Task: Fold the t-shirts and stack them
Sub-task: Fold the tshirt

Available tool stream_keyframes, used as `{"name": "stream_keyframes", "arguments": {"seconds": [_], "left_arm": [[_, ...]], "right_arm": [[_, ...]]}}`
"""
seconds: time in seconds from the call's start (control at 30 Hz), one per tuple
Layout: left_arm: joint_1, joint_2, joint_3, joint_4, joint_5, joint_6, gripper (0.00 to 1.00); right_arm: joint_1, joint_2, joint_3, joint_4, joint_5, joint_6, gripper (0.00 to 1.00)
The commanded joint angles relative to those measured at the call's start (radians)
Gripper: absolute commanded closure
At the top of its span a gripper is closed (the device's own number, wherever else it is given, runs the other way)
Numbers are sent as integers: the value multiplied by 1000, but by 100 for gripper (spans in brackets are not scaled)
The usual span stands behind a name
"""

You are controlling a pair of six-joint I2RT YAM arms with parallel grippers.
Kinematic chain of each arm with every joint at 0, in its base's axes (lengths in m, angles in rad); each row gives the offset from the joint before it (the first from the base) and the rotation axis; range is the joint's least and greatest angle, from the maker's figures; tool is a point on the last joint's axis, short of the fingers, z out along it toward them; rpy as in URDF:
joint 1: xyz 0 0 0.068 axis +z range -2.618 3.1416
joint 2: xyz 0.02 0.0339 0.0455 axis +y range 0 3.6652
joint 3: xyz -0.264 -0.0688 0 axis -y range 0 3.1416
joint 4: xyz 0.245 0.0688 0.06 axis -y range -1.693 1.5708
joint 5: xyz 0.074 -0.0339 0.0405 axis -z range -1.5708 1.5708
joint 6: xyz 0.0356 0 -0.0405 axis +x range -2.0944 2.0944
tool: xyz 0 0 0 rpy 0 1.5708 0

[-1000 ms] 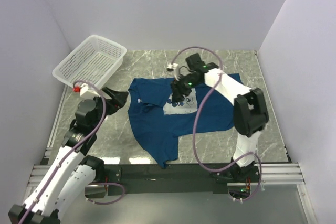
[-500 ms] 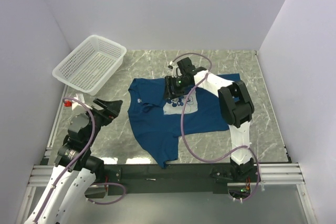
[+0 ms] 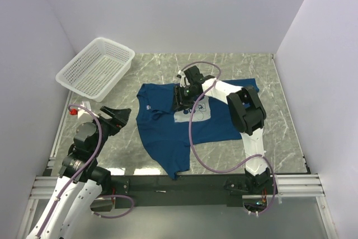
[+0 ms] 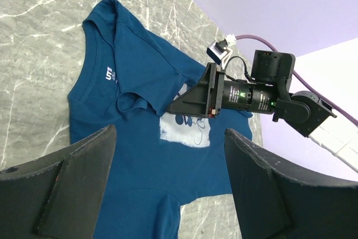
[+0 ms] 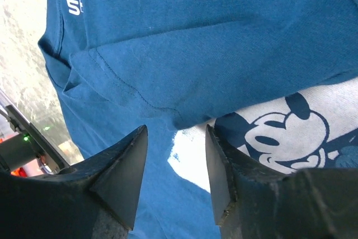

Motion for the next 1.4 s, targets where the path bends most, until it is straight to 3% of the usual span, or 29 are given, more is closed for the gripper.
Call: {"name": "stream_keyframes", "arguments": {"seconds": [0.0, 0.73, 1.07, 1.37], "left_arm": [[3, -12, 5, 20, 8, -11, 17], [3, -10, 11, 22, 18, -22, 17], [3, -13, 8, 20, 20, -22, 17], [3, -21, 10, 14, 21, -21, 17]], "right_arm": [[14, 9, 9, 35, 9, 25, 48], [14, 60, 61, 6, 61, 41, 62], [11, -18, 26, 9, 74, 6, 85], [4, -118, -38, 15, 78, -17, 94]]}}
